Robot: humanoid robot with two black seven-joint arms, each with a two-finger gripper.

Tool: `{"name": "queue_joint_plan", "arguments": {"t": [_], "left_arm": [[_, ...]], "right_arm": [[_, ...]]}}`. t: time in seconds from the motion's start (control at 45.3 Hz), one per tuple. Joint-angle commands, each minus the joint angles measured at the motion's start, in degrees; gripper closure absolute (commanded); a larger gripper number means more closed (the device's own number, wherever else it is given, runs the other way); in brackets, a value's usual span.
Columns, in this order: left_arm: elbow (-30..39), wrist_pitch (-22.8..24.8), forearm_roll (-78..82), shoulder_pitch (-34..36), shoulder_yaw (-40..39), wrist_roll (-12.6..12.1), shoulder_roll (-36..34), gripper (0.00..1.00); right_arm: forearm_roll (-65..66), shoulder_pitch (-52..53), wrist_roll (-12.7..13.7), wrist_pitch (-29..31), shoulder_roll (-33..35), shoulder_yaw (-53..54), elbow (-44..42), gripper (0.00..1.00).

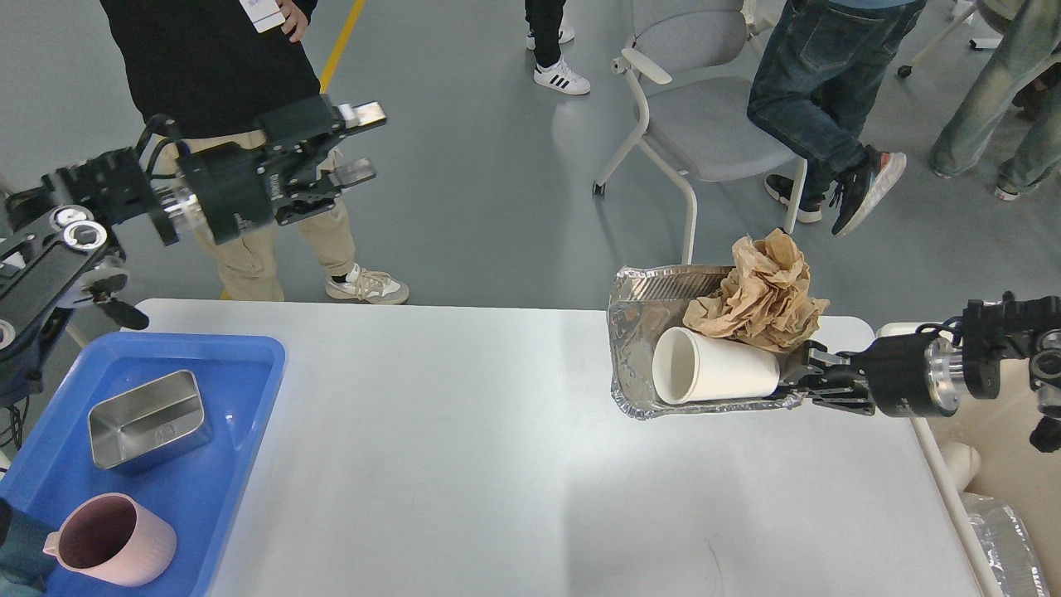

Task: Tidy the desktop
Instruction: 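Carry the foil tray with the right gripper into the white bin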

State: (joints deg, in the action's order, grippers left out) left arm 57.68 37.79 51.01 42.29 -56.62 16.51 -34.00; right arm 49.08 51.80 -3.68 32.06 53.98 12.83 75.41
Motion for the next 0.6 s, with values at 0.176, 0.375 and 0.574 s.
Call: {"name": "queue_joint_plan", "arguments": {"t": [0.176,0.375,0.574], "left_arm": [[-0.5,-1.1,-31.2,-16.2,-10.7,-3.9,-1.5,0.03],[-0.5,0.0,-40.5,-24.7,-18.3,-3.8,0.3,0.03],[-0.4,1.8,-42.9,-29.5,-22.7,-3.7,4.4,0.03]], "right_arm": [[-0.9,-0.6,0.0,-0.6,1.3,0.1,0.0,1.0],[-3.3,-2.0,-0.3,-0.9,4.4,0.4,-0.4,1.0],[-14.3,-5.3,-0.1,-3.6,7.5,0.1,-2.6,1.0]]}}
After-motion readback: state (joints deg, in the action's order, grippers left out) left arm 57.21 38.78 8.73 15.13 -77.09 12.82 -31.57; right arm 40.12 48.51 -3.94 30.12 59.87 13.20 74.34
